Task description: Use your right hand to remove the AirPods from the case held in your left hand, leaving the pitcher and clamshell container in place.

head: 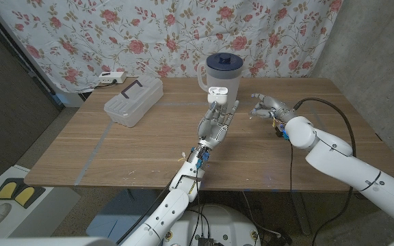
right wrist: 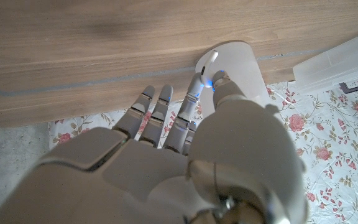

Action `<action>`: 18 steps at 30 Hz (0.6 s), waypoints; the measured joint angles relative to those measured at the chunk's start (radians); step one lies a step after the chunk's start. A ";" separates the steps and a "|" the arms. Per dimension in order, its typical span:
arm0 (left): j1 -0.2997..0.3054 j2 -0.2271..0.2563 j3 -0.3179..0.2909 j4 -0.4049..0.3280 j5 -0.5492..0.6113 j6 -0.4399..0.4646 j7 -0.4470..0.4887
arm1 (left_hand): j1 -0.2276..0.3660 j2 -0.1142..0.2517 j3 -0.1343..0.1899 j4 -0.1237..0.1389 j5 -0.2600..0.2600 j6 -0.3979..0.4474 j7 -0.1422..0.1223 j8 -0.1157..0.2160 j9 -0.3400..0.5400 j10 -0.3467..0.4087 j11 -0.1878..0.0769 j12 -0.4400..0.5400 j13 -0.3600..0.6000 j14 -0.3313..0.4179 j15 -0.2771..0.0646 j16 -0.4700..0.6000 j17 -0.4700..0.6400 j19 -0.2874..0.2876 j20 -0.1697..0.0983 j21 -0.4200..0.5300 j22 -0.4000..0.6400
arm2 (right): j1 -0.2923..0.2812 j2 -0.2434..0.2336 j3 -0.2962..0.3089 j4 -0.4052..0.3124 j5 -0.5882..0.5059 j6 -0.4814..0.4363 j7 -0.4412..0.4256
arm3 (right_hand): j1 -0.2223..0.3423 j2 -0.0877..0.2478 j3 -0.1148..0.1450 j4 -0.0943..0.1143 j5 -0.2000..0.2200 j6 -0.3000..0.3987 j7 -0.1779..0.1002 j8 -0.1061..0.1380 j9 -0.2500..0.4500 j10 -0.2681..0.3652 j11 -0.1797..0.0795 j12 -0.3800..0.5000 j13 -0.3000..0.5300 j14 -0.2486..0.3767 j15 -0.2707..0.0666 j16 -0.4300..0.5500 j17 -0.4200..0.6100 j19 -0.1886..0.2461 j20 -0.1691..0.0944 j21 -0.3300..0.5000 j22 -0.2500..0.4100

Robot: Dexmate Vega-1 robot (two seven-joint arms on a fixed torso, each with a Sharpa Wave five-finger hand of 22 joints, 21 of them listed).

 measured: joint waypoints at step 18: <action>0.009 0.016 0.000 -0.027 0.005 -0.006 0.021 | 0.000 0.000 0.000 0.000 0.004 0.000 0.000 0.000 -0.004 0.001 -0.001 -0.002 0.000 0.000 0.000 -0.001 0.002 0.000 0.000 0.000 0.000 | 0.013 0.018 -0.034 0.057 -0.017 -0.005 0.010 | 0.007 0.004 -0.008 -0.003 -0.008 0.011 0.000 0.000 0.000 0.000 0.000 0.008 -0.006 0.000 0.000 0.000 0.005 0.000 0.000 0.000 0.000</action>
